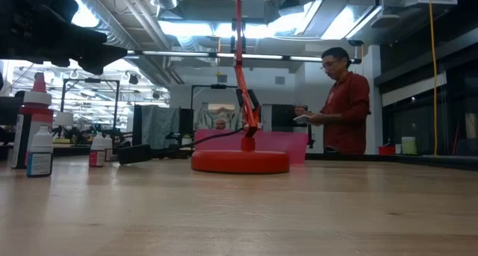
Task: Pick & Place food coloring
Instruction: Put the large yellow food coloring bottle into the red bin
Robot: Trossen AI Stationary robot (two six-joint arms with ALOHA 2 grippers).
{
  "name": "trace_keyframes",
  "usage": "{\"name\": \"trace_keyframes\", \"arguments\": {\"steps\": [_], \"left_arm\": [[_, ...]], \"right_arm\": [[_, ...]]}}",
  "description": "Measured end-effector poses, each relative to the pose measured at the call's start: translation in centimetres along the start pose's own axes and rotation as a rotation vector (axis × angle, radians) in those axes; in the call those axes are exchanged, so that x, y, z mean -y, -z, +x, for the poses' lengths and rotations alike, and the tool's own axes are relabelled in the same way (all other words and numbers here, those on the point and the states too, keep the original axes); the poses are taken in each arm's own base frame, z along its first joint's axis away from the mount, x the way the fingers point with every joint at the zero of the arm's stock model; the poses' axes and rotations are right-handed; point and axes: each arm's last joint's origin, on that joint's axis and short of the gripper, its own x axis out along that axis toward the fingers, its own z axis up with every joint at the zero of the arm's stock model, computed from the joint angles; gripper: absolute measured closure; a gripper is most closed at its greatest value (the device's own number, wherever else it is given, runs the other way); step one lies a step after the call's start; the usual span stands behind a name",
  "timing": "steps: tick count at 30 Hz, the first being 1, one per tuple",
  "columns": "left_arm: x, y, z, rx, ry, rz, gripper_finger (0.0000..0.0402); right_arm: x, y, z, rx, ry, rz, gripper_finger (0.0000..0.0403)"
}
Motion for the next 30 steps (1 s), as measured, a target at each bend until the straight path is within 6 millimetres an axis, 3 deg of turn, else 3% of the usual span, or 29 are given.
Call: {"name": "trace_keyframes", "arguments": {"steps": [5,12,18,24,30], "left_arm": [[0.0,0.0,0.0,0.000,0.000,0.000,0.0128],[0.0,0.0,0.0,0.000,0.000,0.000,0.0130],[0.0,0.0,0.0,0.000,0.000,0.000,0.0128],[0.0,0.0,0.0,0.000,0.000,0.000,0.0130],[0.0,0.0,0.0,0.000,0.000,0.000,0.0128]], "right_arm": [[0.0,-0.1,0.0,0.015,-0.001,0.000,0.0224],[-0.1,-0.1,0.0,0.014,-0.014,-0.001,0.0280],[-0.2,-0.5,-0.1,0.015,-0.021,0.013,0.0280],[0.8,-2.3,-1.4,0.033,-0.010,0.052,0.0277],[3.4,-4.6,-3.7,0.063,0.113,0.061,0.0279]]}}
